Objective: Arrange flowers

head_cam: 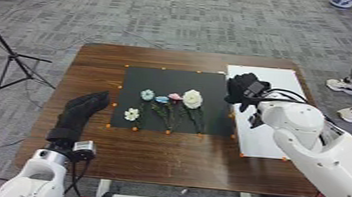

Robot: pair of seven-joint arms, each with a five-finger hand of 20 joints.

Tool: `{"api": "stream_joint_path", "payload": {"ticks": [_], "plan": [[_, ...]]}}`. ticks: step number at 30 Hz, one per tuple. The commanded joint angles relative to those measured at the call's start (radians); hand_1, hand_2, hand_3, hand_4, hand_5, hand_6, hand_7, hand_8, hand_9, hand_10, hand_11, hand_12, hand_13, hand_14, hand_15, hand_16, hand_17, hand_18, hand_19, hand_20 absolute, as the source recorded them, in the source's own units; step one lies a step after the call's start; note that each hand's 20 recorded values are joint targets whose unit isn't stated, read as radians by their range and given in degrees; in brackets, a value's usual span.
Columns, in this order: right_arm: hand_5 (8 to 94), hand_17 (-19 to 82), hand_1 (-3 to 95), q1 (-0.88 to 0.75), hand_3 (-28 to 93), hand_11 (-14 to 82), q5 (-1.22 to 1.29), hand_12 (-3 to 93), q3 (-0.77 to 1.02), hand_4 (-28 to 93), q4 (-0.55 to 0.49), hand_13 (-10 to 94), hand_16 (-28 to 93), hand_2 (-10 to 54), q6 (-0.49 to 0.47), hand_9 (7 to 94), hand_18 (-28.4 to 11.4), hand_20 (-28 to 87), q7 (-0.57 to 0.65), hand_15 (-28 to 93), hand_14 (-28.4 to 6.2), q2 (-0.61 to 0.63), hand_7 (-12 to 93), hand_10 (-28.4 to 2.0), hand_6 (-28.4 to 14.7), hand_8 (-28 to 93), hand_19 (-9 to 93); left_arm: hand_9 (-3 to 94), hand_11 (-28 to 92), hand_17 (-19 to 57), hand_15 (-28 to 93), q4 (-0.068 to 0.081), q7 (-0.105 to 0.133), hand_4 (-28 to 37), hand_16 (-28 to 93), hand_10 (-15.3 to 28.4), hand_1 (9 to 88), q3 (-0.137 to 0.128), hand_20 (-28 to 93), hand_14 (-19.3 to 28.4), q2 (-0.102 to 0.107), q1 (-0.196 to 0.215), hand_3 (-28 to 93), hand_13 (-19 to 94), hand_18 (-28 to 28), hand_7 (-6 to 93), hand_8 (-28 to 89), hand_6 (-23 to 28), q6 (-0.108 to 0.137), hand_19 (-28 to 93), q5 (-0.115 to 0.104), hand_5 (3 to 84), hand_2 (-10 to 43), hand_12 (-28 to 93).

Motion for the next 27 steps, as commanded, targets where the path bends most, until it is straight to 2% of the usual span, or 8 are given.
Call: {"api": "stream_joint_path", "payload": {"ticks": [1, 15, 21, 23, 27], "plan": [[81.0, 30, 46.5, -0.043, 67, 38.1, -0.007, 28.9, -0.032, -22, -0.017, 69, 37, 2.2, -0.019, 88.0, -23.1, 48, 0.005, 68, -13.3, -0.045, 26, -9.0, 1.4, 12, 67, 44.3, 19, 1.1, 14, -0.003, -0.010, -21.0, 1, 12.7, 26.7, 0.000, 14, 16.4, 0.003, 0.002, 69, 32, 12.1, 15.0, -8, 5.0, -0.005, 6, -0.004, 45.9, -0.7, 11], [81.1, 30, 46.6, -0.076, 66, 38.0, -0.046, 28.9, -0.038, -22, 0.031, 69, 37, 2.1, -0.012, 88.2, -23.1, 48, -0.002, 68, -13.3, -0.122, 26, -9.0, 1.5, 12, 67, 44.3, 19, 1.2, 14, -0.002, -0.008, -20.9, 1, 12.8, 26.7, 0.000, 14, 16.4, -0.002, -0.002, 69, 32, 12.0, 14.7, -8, 5.1, -0.009, 6, -0.002, 46.0, -0.7, 11], [81.2, 30, 46.2, -0.081, 67, 38.0, -0.040, 28.9, -0.028, -22, 0.043, 70, 37, 1.9, -0.022, 88.2, -23.1, 48, 0.006, 68, -13.3, -0.128, 26, -9.1, 1.5, 11, 67, 44.3, 19, 1.1, 14, -0.006, -0.008, -20.9, 1, 12.8, 26.6, -0.005, 14, 16.4, -0.005, 0.008, 70, 32, 12.1, 14.8, -7, 5.1, -0.008, 6, -0.002, 46.0, -0.8, 11], [81.0, 29, 45.3, -0.082, 67, 38.0, -0.040, 29.2, -0.020, -20, 0.045, 69, 37, 0.3, -0.032, 87.9, -23.2, 48, 0.002, 68, -13.5, -0.131, 26, -9.2, 1.4, 11, 67, 44.3, 19, 1.1, 14, -0.006, -0.009, -21.0, 1, 12.8, 26.7, -0.005, 14, 16.3, -0.007, 0.010, 70, 32, 12.1, 14.8, -7, 5.1, -0.005, 6, -0.001, 46.0, -0.8, 11], [79.5, 28, 36.7, -0.087, 69, 38.4, -0.026, 29.2, -0.001, -18, 0.043, 68, 38, -2.5, -0.040, 86.7, -23.7, 48, -0.006, 68, -14.4, -0.135, 25, -9.5, 1.1, 7, 67, 44.2, 19, 1.1, 14, -0.011, -0.011, -20.9, 1, 12.9, 26.7, -0.010, 14, 16.4, -0.008, 0.020, 69, 32, 12.1, 14.9, -7, 5.0, -0.006, 6, -0.001, 45.9, -0.7, 11]]}}
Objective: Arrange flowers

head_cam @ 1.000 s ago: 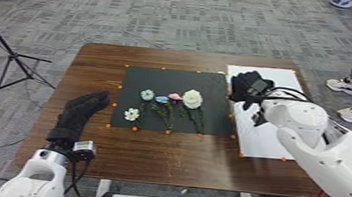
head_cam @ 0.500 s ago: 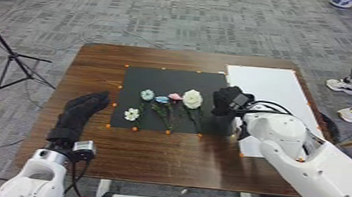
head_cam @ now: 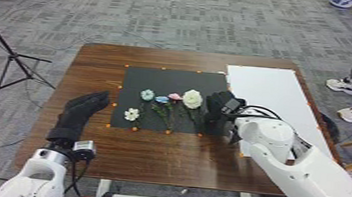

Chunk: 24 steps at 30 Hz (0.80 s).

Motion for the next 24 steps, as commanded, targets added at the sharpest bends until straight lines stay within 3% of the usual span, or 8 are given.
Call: {"api": "stream_joint_path", "payload": {"ticks": [1, 4, 24], "plan": [[79.3, 28, 34.3, -0.013, 69, 38.5, 0.010, 29.2, 0.035, -17, 0.014, 67, 38, -2.4, -0.028, 86.4, -23.9, 48, -0.008, 68, -14.6, -0.008, 26, -9.7, 1.2, 0, 67, 44.2, 19, 1.1, 14, -0.011, -0.006, -20.8, 1, 12.8, 26.8, -0.010, 14, 16.4, -0.009, 0.022, 69, 32, 12.1, 14.7, -8, 5.1, -0.005, 6, 0.000, 45.9, -0.7, 11], [79.4, 27, 30.8, -0.005, 70, 38.6, 0.011, 29.1, 0.048, -16, 0.019, 67, 38, -3.4, -0.028, 85.9, -24.2, 48, -0.010, 69, -15.1, -0.014, 26, -10.1, 0.9, -9, 67, 44.2, 19, 1.1, 14, -0.012, -0.002, -20.7, 1, 12.8, 26.7, -0.009, 14, 16.5, -0.011, 0.023, 69, 32, 12.0, 14.7, -7, 5.1, -0.002, 6, 0.000, 46.0, -0.8, 11], [79.7, 26, 17.2, 0.002, 67, 38.0, 0.064, 29.2, 0.117, -14, 0.006, 65, 38, -9.1, -0.007, 85.3, -25.7, 49, 0.000, 69, -17.3, -0.017, 24, -12.9, -0.9, -9, 66, 44.2, 19, 1.0, 14, -0.011, -0.007, -20.6, 1, 12.8, 27.0, -0.001, 14, 16.4, -0.011, 0.019, 69, 32, 12.1, 14.7, -7, 5.1, 0.002, 5, 0.004, 45.9, -1.0, 11]]}}
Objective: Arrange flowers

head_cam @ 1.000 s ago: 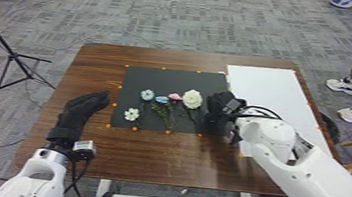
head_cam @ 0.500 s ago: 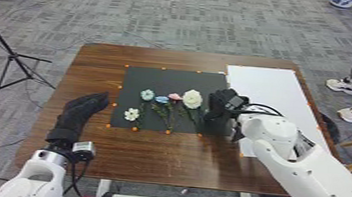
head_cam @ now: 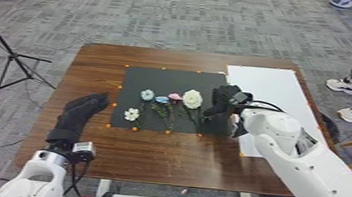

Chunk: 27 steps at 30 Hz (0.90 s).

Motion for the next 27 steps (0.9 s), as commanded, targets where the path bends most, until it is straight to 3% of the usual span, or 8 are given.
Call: {"api": "stream_joint_path", "payload": {"ticks": [1, 9, 13, 17, 20, 23, 25, 27], "plan": [[79.9, 26, 16.8, 0.006, 67, 38.0, 0.021, 29.2, 0.045, -14, -0.028, 65, 38, -9.1, 0.008, 85.3, -25.8, 49, 0.009, 69, -17.5, 0.012, 24, -12.9, -1.0, -9, 66, 44.2, 19, 1.0, 14, -0.008, -0.007, -20.5, 1, 12.8, 26.9, 0.005, 14, 16.4, -0.005, 0.007, 69, 32, 12.1, 14.7, -7, 5.1, 0.002, 5, 0.002, 45.9, -1.1, 11], [75.8, 23, 15.6, -0.132, 65, 35.8, 0.242, 28.9, 0.307, -15, -0.145, 62, 37, -4.8, 0.046, 81.4, -25.3, 48, 0.043, 66, -18.0, -0.031, 23, -14.3, -1.1, -9, 62, 44.3, 19, 0.9, 14, -0.006, -0.002, -20.4, 1, 12.7, 26.9, 0.008, 13, 16.3, 0.002, -0.002, 69, 32, 11.8, 14.8, -7, 5.0, -0.004, 5, 0.006, 45.9, -1.2, 11], [66.3, 20, 18.3, -0.232, 66, 28.1, 0.725, 26.0, 0.503, -16, -0.158, 57, 30, 2.0, 0.023, 70.9, -24.1, 44, 0.083, 53, -18.0, -0.131, 23, -16.5, -1.9, -9, 56, 44.3, 19, 1.2, 14, -0.012, 0.008, -20.5, 1, 12.8, 27.1, -0.001, 13, 16.3, 0.005, 0.000, 69, 32, 11.1, 14.8, -7, 5.0, 0.002, 5, 0.005, 45.9, -1.2, 11], [55.5, 17, 15.6, -0.281, 66, 16.8, 1.184, 21.6, 0.622, -16, -0.098, 46, 23, 5.0, -0.005, 56.9, -23.8, 38, 0.124, 34, -20.2, -0.219, 20, -19.8, -4.7, -9, 48, 44.5, 19, 1.6, 14, -0.018, 0.014, -20.6, 1, 12.8, 27.1, -0.010, 13, 16.4, 0.004, 0.010, 69, 32, 10.8, 14.9, -8, 5.0, 0.005, 4, 0.011, 46.1, -1.3, 11], [50.7, 15, 12.8, -0.310, 66, 13.0, 1.257, 20.3, 0.657, -15, -0.083, 41, 23, 6.2, 0.038, 51.3, -23.1, 33, 0.090, 23, -20.8, -0.255, 17, -21.0, -5.8, -8, 42, 44.6, 19, 1.8, 14, -0.021, 0.018, -20.6, 1, 12.8, 27.1, -0.011, 13, 16.4, 0.002, 0.013, 69, 33, 10.6, 15.0, -8, 5.0, 0.010, 4, 0.016, 46.3, -1.2, 11], [45.5, 14, 9.2, -0.338, 64, 7.8, 1.278, 18.9, 0.727, -14, -0.067, 36, 25, 6.6, -0.053, 45.8, -22.5, 28, 0.047, 11, -20.6, -0.313, 14, -21.0, -5.7, -7, 32, 44.7, 19, 1.9, 14, -0.021, 0.021, -20.7, 1, 12.9, 27.2, -0.012, 14, 16.4, 0.000, 0.016, 69, 33, 10.5, 15.1, -8, 5.0, 0.015, 4, 0.021, 46.4, -1.2, 11], [40.0, 12, 6.7, -0.356, 64, 4.0, 1.230, 17.7, 0.771, -14, -0.044, 30, 24, 6.5, -0.124, 39.8, -21.8, 25, -0.048, 6, -20.4, -0.369, 11, -20.7, -5.6, -7, 25, 44.7, 19, 2.0, 14, -0.023, 0.026, -20.8, 1, 12.9, 27.3, -0.016, 14, 16.4, -0.006, 0.022, 69, 33, 10.4, 15.0, -8, 5.2, 0.021, 4, 0.030, 46.5, -1.1, 11], [34.0, 9, 5.6, -0.383, 65, 2.0, 1.260, 16.2, 0.790, -14, -0.043, 24, 23, 6.3, -0.096, 34.8, -20.5, 23, -0.107, 3, -18.8, -0.423, 9, -19.4, -4.9, -6, 21, 44.7, 19, 2.2, 15, -0.025, 0.034, -20.8, 1, 13.0, 27.3, -0.016, 13, 16.4, -0.011, 0.026, 69, 33, 10.2, 15.1, -8, 5.1, 0.037, 4, 0.034, 46.7, -1.1, 11]]}}
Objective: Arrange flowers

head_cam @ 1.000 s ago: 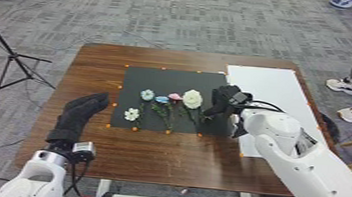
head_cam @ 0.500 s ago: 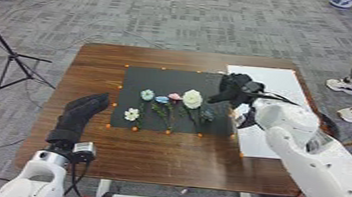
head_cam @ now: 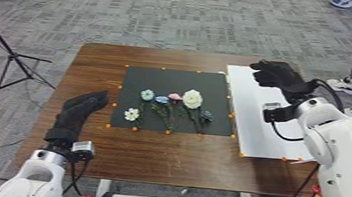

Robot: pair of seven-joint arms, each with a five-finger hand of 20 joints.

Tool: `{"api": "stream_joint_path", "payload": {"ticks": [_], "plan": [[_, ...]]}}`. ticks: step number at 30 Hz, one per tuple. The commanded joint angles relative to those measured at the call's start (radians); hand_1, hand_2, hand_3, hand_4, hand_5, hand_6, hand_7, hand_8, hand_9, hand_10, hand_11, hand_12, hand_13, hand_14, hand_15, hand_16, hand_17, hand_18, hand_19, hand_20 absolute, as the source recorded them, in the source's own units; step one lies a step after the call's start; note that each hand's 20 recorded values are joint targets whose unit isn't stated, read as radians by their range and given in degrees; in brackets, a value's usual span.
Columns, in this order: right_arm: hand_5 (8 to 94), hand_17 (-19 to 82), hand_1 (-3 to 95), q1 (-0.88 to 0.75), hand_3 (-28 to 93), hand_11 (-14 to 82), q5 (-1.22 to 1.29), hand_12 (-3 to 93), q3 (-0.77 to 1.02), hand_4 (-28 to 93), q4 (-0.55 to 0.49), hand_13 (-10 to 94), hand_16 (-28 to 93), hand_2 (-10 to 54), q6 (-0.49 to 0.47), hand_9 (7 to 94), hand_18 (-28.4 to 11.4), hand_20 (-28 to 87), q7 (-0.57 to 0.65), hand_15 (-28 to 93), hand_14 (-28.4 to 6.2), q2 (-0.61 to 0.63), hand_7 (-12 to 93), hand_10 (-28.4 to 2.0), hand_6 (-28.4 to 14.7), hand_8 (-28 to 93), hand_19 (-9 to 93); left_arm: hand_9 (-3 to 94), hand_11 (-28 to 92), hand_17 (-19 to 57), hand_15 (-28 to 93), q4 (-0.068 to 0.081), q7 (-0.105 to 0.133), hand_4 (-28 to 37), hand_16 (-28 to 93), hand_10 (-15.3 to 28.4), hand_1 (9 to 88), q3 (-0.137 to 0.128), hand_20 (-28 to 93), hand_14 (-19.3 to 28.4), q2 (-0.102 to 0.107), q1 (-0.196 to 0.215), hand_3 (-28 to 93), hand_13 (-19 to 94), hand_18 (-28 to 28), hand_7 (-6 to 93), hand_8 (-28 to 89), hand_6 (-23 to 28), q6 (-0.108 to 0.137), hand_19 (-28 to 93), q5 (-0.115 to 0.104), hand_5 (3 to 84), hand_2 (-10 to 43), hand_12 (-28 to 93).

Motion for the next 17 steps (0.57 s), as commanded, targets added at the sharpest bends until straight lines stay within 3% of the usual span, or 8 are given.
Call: {"api": "stream_joint_path", "payload": {"ticks": [1, 6, 8, 10, 11, 12, 13, 17], "plan": [[33.4, 8, 5.1, -0.114, 65, 2.0, 0.460, 15.7, 0.093, -14, 0.034, 23, 22, 6.3, -0.084, 34.3, -20.0, 22, -0.250, 2, -18.4, -0.177, 9, -19.3, -4.8, -7, 19, 44.8, 19, 2.3, 15, -0.016, 0.022, -20.8, 1, 12.9, 27.3, -0.012, 13, 16.4, -0.016, 0.022, 69, 33, 10.0, 15.2, -8, 5.1, 0.030, 4, 0.018, 46.7, -1.0, 11], [36.4, 9, 4.7, -0.193, 70, 3.2, 0.459, 14.6, 0.070, -15, 0.032, 24, 20, 4.8, 0.062, 37.4, -19.0, 21, -0.399, 2, -15.6, -0.247, 11, -18.2, -3.6, -8, 19, 45.0, 19, 3.2, 15, -0.024, 0.032, -20.8, 1, 13.1, 27.4, -0.028, 14, 16.3, -0.002, 0.016, 69, 33, 9.4, 15.3, -8, 5.1, 0.035, 4, 0.044, 47.0, -0.9, 10], [40.4, 10, 4.7, -0.215, 72, 4.0, 0.427, 14.5, 0.078, -16, 0.039, 26, 19, 4.4, 0.040, 40.2, -18.6, 22, -0.423, 4, -15.6, -0.262, 13, -18.0, -2.9, -9, 19, 45.3, 19, 3.6, 15, -0.023, 0.075, -20.9, 0, 13.1, 27.6, -0.017, 14, 16.0, 0.006, 0.010, 69, 34, 8.9, 15.2, -8, 5.2, 0.082, 4, 0.056, 47.3, -0.9, 10], [43.6, 13, 5.1, -0.232, 73, 4.5, 0.409, 14.5, 0.092, -16, 0.037, 29, 19, 4.3, 0.007, 42.2, -18.0, 22, -0.417, 6, -15.3, -0.275, 15, -17.8, -2.8, -9, 19, 46.1, 19, 4.8, 14, -0.015, 0.141, -21.0, 0, 13.1, 28.6, 0.010, 14, 15.5, 0.013, -0.003, 70, 34, 7.9, 15.6, -8, 5.0, 0.153, 3, 0.035, 48.0, 0.3, 10], [44.2, 14, 5.4, -0.236, 74, 4.7, 0.402, 14.4, 0.093, -16, 0.040, 30, 19, 4.1, -0.003, 42.8, -17.7, 23, -0.426, 6, -15.6, -0.278, 15, -17.8, -2.8, -9, 19, 46.3, 19, 6.0, 14, -0.007, 0.178, -21.0, 0, 13.0, 30.9, 0.006, 14, 14.9, 0.008, -0.005, 71, 35, 7.2, 16.0, -8, 4.9, 0.139, 3, 0.023, 48.0, 0.8, 10], [44.6, 15, 6.0, -0.241, 74, 4.8, 0.397, 14.5, 0.095, -16, 0.037, 31, 19, 4.0, -0.009, 43.3, -17.4, 23, -0.431, 7, -16.0, -0.281, 15, -18.0, -2.9, -9, 19, 46.2, 19, 7.1, 13, -0.005, 0.206, -20.9, -1, 12.8, 34.2, 0.011, 14, 14.0, 0.009, -0.008, 70, 35, 6.6, 16.4, -8, 4.7, 0.153, 3, 0.018, 47.9, 1.3, 10], [44.7, 15, 6.3, -0.245, 74, 4.9, 0.389, 14.5, 0.095, -16, 0.034, 31, 19, 3.9, -0.006, 43.6, -17.0, 23, -0.438, 7, -16.0, -0.283, 15, -18.0, -2.9, -9, 18, 45.9, 20, 8.2, 13, -0.006, 0.224, -20.7, -1, 12.4, 37.5, 0.020, 15, 13.1, 0.012, -0.013, 69, 35, 5.6, 16.8, -8, 4.5, 0.178, 3, 0.012, 47.7, 1.8, 10], [45.0, 16, 6.7, -0.250, 75, 4.9, 0.383, 14.5, 0.093, -16, 0.031, 32, 18, 3.5, -0.005, 43.9, -16.3, 24, -0.451, 8, -16.2, -0.276, 15, -17.9, -3.0, -10, 17, 44.6, 20, 10.7, 10, -0.021, 0.269, -19.5, -2, 11.6, 44.0, 0.018, 16, 10.7, 0.031, -0.028, 68, 35, 4.2, 18.7, -9, 3.9, 0.185, 3, -0.053, 46.4, 4.2, 9]]}}
